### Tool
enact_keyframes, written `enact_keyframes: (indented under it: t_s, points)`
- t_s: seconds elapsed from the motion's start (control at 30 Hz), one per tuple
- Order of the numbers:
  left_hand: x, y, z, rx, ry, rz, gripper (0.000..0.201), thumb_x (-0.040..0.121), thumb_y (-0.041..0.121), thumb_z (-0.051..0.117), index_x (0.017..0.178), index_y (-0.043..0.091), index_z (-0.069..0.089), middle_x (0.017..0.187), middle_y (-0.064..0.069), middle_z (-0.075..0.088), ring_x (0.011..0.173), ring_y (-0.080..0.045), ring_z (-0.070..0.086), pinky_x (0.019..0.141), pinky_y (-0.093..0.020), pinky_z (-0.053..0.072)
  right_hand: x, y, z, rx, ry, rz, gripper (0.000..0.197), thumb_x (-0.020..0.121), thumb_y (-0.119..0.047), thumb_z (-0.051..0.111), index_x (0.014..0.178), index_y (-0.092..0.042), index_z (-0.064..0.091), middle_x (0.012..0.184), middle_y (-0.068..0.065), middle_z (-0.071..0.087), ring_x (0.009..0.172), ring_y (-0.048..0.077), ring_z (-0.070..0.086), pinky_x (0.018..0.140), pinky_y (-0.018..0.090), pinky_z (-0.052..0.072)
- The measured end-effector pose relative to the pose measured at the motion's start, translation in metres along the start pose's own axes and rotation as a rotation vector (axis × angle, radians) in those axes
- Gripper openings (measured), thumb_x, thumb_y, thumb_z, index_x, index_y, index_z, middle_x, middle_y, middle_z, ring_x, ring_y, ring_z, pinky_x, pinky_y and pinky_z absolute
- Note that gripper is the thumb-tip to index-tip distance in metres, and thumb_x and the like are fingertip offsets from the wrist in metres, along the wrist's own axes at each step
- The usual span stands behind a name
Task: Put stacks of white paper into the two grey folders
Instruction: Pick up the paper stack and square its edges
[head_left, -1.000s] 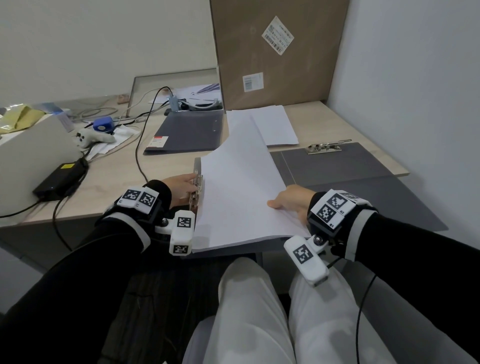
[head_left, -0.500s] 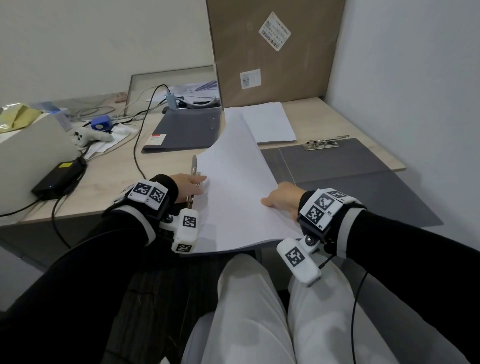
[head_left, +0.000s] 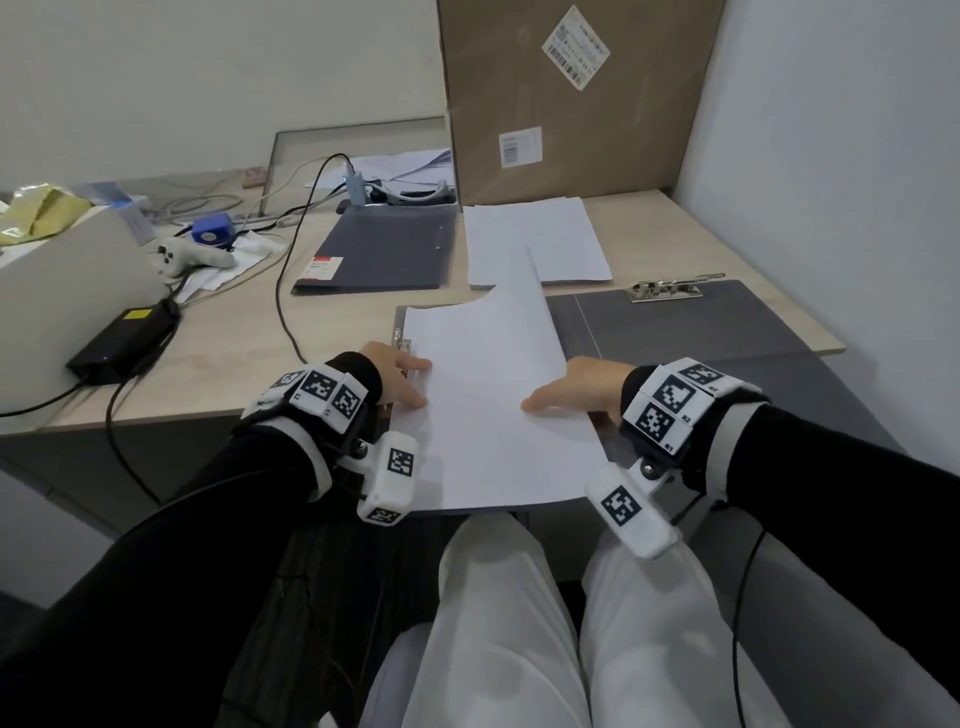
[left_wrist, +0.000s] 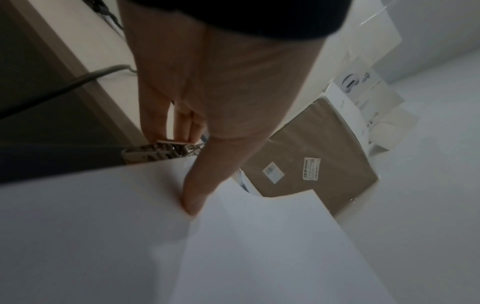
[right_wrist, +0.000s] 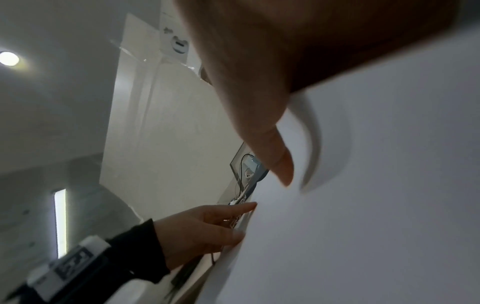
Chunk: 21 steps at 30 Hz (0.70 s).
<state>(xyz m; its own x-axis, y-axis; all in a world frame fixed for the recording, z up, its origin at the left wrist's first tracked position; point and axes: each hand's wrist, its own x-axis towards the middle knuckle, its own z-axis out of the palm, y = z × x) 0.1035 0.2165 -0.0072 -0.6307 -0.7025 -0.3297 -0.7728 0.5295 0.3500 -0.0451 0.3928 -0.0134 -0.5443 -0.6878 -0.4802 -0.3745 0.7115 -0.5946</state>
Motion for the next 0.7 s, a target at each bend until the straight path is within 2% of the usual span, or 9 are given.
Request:
enact_keyframes:
  t_s: [0.07, 0.1, 0.13, 0.17, 0.23, 0.3, 0.37, 0.47, 0.7]
  points:
    - [0.002, -0.001, 0.000, -0.001, -0.005, -0.003, 0.061, 0.080, 0.024, 0.071, 0.137, 0.027, 0.049, 0.146, -0.005, 0.042, 0.127, -0.025, 0.049, 0.101, -0.025, 0.038, -0.001, 0.001, -0.007, -0.074, -0.008, -0.005, 0.059, 0.076, -0.049, 0.070, 0.118, -0.008, 0.060, 0.114, 0.011, 0.067, 0.104, 0.030, 0.064, 0.090, 0.036, 0.053]
    - [0.003, -0.001, 0.000, 0.001, -0.006, -0.005, 0.062, 0.080, 0.024, 0.071, 0.137, 0.027, 0.049, 0.145, -0.005, 0.043, 0.125, -0.025, 0.050, 0.101, -0.025, 0.039, -0.001, 0.004, -0.012, -0.090, -0.002, -0.004, 0.064, 0.075, -0.052, 0.070, 0.118, -0.007, 0.060, 0.114, 0.011, 0.068, 0.099, 0.029, 0.065, 0.081, 0.033, 0.052]
    - [0.003, 0.000, -0.001, 0.006, -0.003, -0.006, 0.062, 0.079, 0.024, 0.072, 0.137, 0.027, 0.049, 0.145, -0.005, 0.044, 0.125, -0.026, 0.051, 0.101, -0.026, 0.040, -0.001, 0.006, -0.016, -0.107, 0.025, -0.004, 0.072, 0.074, -0.055, 0.070, 0.124, -0.005, 0.055, 0.120, 0.012, 0.064, 0.101, 0.028, 0.063, 0.079, 0.032, 0.050]
    - [0.004, 0.000, -0.001, 0.015, 0.002, -0.005, 0.061, 0.079, 0.025, 0.072, 0.137, 0.028, 0.049, 0.145, -0.006, 0.044, 0.124, -0.026, 0.051, 0.102, -0.027, 0.040, -0.001, 0.008, -0.022, -0.147, 0.078, 0.003, 0.084, 0.074, -0.057, 0.069, 0.134, -0.003, 0.045, 0.131, 0.012, 0.057, 0.111, 0.028, 0.057, 0.087, 0.033, 0.047]
    - [0.006, -0.001, 0.000, 0.028, 0.006, 0.000, 0.061, 0.080, 0.027, 0.071, 0.137, 0.029, 0.049, 0.146, -0.006, 0.042, 0.125, -0.026, 0.050, 0.104, -0.028, 0.040, -0.001, 0.011, -0.031, -0.285, 0.215, -0.016, 0.107, 0.072, -0.064, 0.066, 0.149, -0.007, 0.019, 0.151, 0.013, 0.032, 0.137, 0.032, 0.033, 0.108, 0.041, 0.035]
    - [0.006, -0.001, 0.000, 0.031, 0.005, -0.002, 0.061, 0.080, 0.027, 0.070, 0.137, 0.029, 0.048, 0.148, -0.007, 0.040, 0.126, -0.027, 0.050, 0.105, -0.029, 0.041, 0.002, 0.008, -0.037, -0.363, 0.275, -0.112, 0.110, 0.072, -0.067, 0.062, 0.152, -0.015, 0.008, 0.157, 0.010, 0.018, 0.146, 0.033, 0.013, 0.117, 0.045, 0.019]
    - [0.006, -0.001, 0.000, 0.031, 0.007, -0.002, 0.061, 0.080, 0.027, 0.070, 0.137, 0.030, 0.048, 0.148, -0.007, 0.040, 0.126, -0.026, 0.050, 0.106, -0.029, 0.040, 0.009, 0.002, -0.037, -0.423, 0.203, -0.216, 0.112, 0.071, -0.071, 0.058, 0.153, -0.021, 0.000, 0.161, 0.004, 0.003, 0.148, 0.030, -0.006, 0.120, 0.048, 0.006]
    - [0.005, -0.001, 0.000, 0.026, 0.007, -0.001, 0.061, 0.080, 0.027, 0.070, 0.137, 0.030, 0.048, 0.148, -0.007, 0.040, 0.126, -0.026, 0.050, 0.107, -0.030, 0.040, 0.023, -0.012, -0.022, -0.538, 0.036, -0.242, 0.115, 0.070, -0.077, 0.053, 0.151, -0.028, -0.012, 0.160, -0.002, -0.019, 0.145, 0.028, -0.025, 0.117, 0.057, -0.001]
    - [0.008, -0.007, 0.003, 0.018, 0.019, 0.014, 0.062, 0.077, 0.031, 0.071, 0.135, 0.033, 0.050, 0.144, -0.007, 0.043, 0.126, -0.025, 0.050, 0.108, -0.032, 0.041, 0.043, -0.029, 0.010, -0.647, -0.068, -0.229, 0.115, 0.070, -0.081, 0.047, 0.150, -0.029, -0.018, 0.158, -0.002, -0.024, 0.145, 0.026, -0.024, 0.116, 0.052, -0.006]
